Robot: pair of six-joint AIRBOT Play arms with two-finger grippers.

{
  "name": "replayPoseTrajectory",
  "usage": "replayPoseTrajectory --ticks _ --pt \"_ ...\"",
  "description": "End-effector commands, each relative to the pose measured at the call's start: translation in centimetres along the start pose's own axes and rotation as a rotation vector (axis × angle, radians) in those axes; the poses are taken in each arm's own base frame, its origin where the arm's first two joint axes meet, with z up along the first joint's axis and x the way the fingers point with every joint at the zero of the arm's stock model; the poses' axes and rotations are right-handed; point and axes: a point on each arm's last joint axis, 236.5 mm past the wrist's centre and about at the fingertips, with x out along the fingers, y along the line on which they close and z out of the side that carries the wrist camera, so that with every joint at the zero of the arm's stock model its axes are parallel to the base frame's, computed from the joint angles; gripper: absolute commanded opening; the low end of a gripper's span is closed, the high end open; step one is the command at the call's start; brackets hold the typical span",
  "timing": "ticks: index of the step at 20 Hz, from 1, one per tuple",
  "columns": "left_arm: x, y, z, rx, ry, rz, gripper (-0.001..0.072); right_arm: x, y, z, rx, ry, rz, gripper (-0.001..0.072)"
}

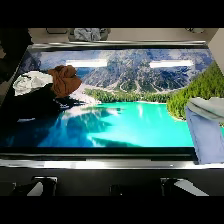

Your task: Fold the shirts.

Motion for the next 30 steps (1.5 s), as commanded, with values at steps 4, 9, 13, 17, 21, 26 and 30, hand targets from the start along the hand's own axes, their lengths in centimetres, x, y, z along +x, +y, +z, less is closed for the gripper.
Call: replayPoseTrajectory --ticks 4,9,13,17,21,26,30 --pt "0.0 -0.1 0.0 0.001 0.000 -0.001 0.0033 2.3 -7.7 -13.1 0.111 0.433 -0.258 0.0046" --pt "0.0 0.0 0.0 0.000 0.000 -0.001 0.0033 4.1 -10.9 -17.1 0.136 0.502 -0.342 0.0049" --pt "-0.1 -0.5 0.2 -0.019 -0.007 -0.017 0.0032 3.6 -12.3 -17.4 0.048 0.515 -0.389 0.0686" --pt "-0.8 -2.6 3.4 0.086 -0.073 -0.040 0.0029 0.0 -10.1 -4.0 -0.241 0.112 -0.499 0.0680" --pt "1.8 0.1 5.5 0.352 0.007 0.232 0.0028 0.4 8.2 7.0 -0.763 -0.289 -0.392 0.0679" --pt "3.8 8.7 -11.5 0.437 0.735 0.536 0.0446 11.9 25.3 -8.3 -1.025 0.093 -0.055 0.0682" --pt "-1.5 12.0 -24.5 0.377 1.158 0.591 0.0520 16.5 22.5 -22.5 -1.048 0.715 0.034 0.0680"
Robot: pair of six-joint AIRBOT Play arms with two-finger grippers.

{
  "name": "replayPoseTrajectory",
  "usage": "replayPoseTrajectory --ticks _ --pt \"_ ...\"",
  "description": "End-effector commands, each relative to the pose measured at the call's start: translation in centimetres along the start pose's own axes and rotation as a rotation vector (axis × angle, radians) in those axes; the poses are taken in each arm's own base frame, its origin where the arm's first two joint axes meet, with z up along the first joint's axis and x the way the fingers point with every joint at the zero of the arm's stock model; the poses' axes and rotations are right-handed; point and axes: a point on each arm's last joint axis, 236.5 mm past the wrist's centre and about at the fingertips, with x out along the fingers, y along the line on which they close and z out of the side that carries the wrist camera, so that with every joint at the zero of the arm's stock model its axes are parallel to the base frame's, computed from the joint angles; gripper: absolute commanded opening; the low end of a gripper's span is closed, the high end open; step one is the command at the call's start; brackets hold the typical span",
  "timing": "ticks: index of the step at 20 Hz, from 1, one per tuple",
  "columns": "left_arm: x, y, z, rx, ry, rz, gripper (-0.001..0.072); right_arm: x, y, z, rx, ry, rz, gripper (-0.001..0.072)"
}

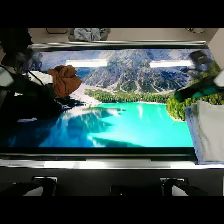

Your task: Fold the shirts.

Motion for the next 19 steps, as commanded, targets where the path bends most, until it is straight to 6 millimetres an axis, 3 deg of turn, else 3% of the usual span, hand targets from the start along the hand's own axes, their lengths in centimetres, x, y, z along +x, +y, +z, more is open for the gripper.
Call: replayPoseTrajectory --ticks 1,5,19 --pt "4.2 -0.6 -9.1 0.008 0.262 0.057 0.0520 4.0 7.8 -5.6 -0.080 0.347 0.224 0.0680" --pt "4.1 -0.9 -8.4 -0.060 0.134 0.048 0.0520 3.7 5.5 -6.7 -0.104 0.398 0.134 0.0680" --pt "4.2 -0.9 -8.4 -0.060 0.135 0.048 0.0520 3.8 5.5 -6.7 -0.104 0.398 0.135 0.0680"
